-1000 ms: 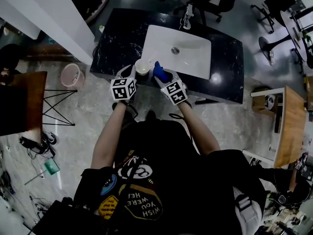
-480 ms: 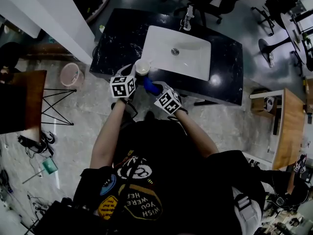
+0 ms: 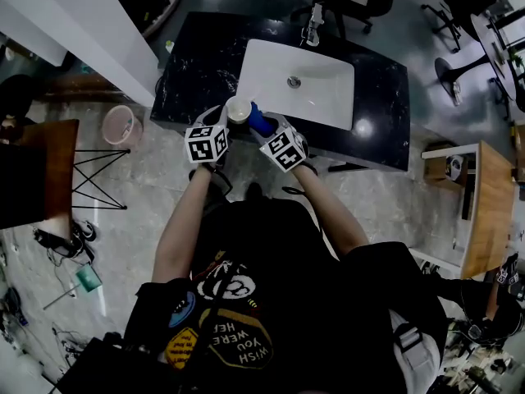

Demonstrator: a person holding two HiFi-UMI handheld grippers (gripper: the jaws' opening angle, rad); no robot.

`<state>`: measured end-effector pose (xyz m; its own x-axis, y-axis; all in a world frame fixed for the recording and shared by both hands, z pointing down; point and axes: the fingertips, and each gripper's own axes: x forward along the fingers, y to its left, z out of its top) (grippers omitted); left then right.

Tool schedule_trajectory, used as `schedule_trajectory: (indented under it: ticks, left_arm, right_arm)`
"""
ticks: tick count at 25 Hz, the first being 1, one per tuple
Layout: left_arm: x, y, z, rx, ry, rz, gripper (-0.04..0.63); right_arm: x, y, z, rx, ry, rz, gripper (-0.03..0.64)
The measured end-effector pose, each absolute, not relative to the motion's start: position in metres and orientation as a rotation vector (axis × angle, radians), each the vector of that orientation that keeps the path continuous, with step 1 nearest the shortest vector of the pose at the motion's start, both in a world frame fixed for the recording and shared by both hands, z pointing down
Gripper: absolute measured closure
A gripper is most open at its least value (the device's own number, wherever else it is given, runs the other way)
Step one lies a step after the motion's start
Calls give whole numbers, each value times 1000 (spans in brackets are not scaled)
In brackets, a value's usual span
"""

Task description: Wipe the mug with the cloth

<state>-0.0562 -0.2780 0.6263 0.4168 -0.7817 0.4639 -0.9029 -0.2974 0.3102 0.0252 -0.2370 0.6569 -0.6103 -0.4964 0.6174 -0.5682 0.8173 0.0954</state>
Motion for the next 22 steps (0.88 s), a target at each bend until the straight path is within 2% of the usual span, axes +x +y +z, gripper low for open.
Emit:
schedule_trajectory:
  ticks: [6,14,22]
  left_arm:
    - [-56,-277,626,2122,-1435,269,591]
    - [-56,-278,626,2124,-1427,286,591]
    - [-58,-277,626,2108,-1446,280,591]
  right_arm:
    - [16,-184,687,622,-2379,215,469]
    - [47,-272,644,916,-2379,277,469]
    - [6,-165,696,442,-2382,218,469]
